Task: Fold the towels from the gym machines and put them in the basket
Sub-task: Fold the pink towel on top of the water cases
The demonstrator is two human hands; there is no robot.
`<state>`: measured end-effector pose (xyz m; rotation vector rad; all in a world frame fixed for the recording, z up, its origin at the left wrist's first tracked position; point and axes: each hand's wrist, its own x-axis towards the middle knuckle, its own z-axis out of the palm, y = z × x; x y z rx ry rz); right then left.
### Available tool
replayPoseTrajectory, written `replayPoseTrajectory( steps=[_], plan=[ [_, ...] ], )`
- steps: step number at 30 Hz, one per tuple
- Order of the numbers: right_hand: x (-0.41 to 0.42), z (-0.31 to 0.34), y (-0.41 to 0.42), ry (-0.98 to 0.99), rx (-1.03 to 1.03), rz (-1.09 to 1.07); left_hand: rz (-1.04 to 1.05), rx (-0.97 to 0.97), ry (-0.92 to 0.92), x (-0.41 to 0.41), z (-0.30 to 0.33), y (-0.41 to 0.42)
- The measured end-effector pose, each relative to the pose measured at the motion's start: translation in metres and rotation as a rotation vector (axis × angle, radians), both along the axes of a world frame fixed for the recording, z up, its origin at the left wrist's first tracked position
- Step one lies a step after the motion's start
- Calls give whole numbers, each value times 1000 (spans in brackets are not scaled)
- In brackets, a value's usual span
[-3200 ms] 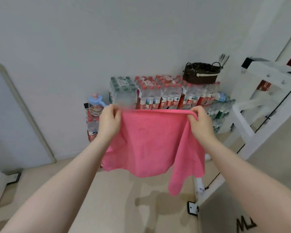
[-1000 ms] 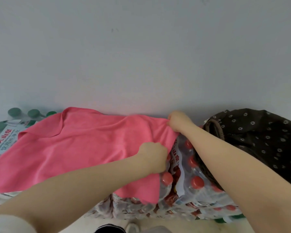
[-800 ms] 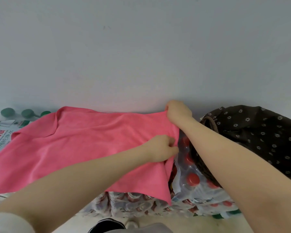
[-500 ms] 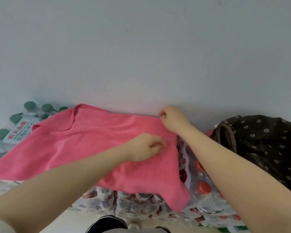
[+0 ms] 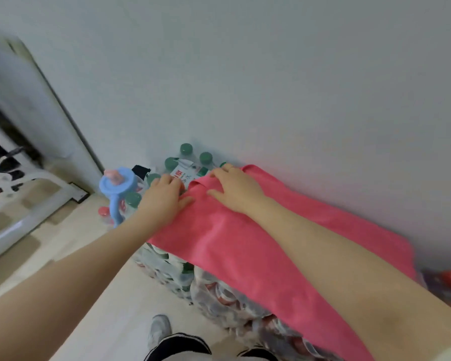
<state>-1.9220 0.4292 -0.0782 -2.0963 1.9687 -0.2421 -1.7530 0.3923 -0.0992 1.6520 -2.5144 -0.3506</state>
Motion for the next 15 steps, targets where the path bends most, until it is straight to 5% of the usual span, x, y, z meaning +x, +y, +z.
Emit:
replayPoseTrajectory(
  steps=[7, 10, 15],
  plan=[
    [11, -4, -34, 335, -59, 50, -143, 129, 52, 4, -3, -34],
    [6, 13, -49, 225, -139, -50, -190, 250, 151, -7, 2, -47],
    [-3, 34, -72, -16, -267, -260, -163, 984, 768, -4, 14, -58]
  ],
)
